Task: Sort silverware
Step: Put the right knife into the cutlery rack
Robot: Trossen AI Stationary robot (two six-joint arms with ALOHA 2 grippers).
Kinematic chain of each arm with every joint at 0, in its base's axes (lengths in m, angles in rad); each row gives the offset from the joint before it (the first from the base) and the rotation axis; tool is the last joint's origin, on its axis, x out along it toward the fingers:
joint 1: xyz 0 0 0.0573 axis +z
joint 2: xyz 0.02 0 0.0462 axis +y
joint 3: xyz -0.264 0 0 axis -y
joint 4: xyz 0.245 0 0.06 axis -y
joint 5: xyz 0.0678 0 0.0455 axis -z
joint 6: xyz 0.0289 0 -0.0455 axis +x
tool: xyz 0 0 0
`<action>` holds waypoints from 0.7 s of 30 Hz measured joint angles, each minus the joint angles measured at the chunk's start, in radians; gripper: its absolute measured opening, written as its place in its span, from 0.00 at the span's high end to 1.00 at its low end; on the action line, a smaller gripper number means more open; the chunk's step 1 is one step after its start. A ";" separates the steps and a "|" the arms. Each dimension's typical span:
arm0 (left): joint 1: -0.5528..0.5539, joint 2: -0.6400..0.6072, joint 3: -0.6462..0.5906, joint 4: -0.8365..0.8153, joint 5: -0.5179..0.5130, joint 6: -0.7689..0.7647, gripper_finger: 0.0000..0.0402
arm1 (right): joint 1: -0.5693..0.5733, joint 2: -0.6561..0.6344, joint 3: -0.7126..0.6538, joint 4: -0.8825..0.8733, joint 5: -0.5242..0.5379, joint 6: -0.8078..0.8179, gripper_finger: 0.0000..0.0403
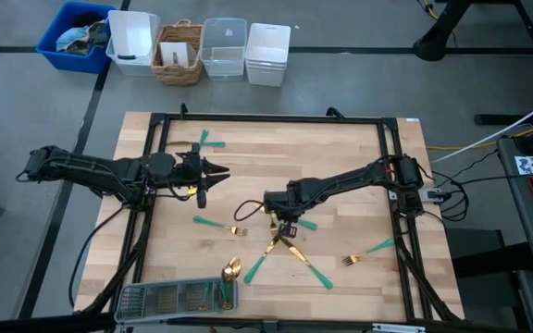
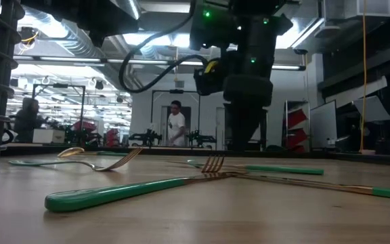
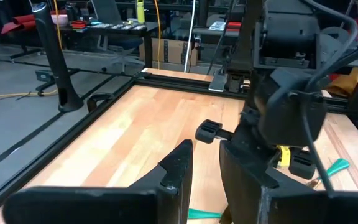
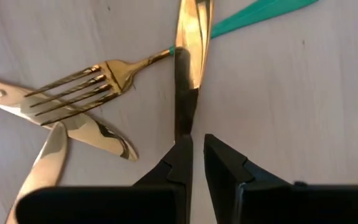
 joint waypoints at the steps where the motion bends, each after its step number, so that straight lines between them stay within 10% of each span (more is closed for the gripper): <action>1: 0.000 0.000 0.000 0.000 0.000 0.000 0.82 | -0.007 0.000 0.000 0.004 -0.011 -0.004 0.89; 21: 0.000 0.000 0.000 -0.030 0.000 0.000 0.82 | -0.016 0.045 -0.001 0.131 -0.031 -0.074 0.58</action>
